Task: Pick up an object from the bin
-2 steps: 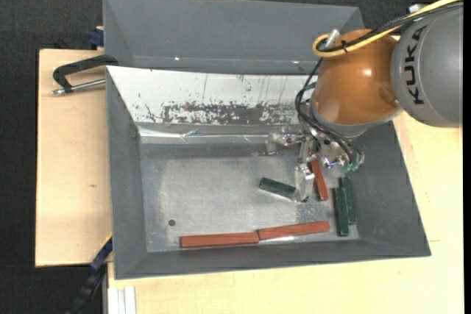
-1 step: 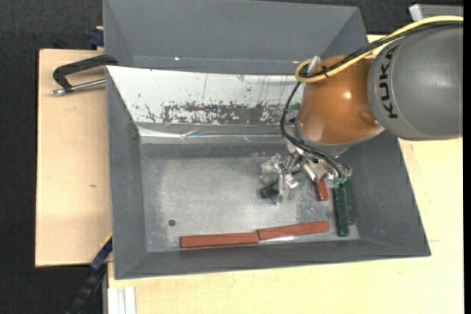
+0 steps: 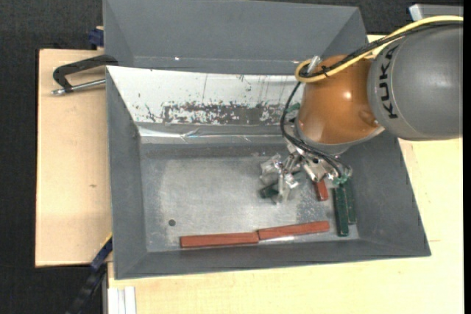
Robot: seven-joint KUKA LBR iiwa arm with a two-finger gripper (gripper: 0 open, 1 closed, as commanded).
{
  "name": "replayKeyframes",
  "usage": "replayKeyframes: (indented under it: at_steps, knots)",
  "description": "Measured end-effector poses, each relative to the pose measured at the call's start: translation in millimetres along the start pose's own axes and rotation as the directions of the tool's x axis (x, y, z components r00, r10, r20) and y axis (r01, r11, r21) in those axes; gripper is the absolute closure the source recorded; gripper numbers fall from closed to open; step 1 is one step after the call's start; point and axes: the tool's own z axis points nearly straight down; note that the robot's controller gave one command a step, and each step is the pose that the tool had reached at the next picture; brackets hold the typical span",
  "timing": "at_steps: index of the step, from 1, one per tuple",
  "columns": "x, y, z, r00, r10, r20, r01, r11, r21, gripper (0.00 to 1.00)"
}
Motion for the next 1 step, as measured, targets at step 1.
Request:
replayKeyframes:
  at_steps: [1]
  knots:
    - [-34.1, -26.2, -142.2, 0.996, -0.089, 0.006, 0.089, 0.996, 0.004, 1.0]
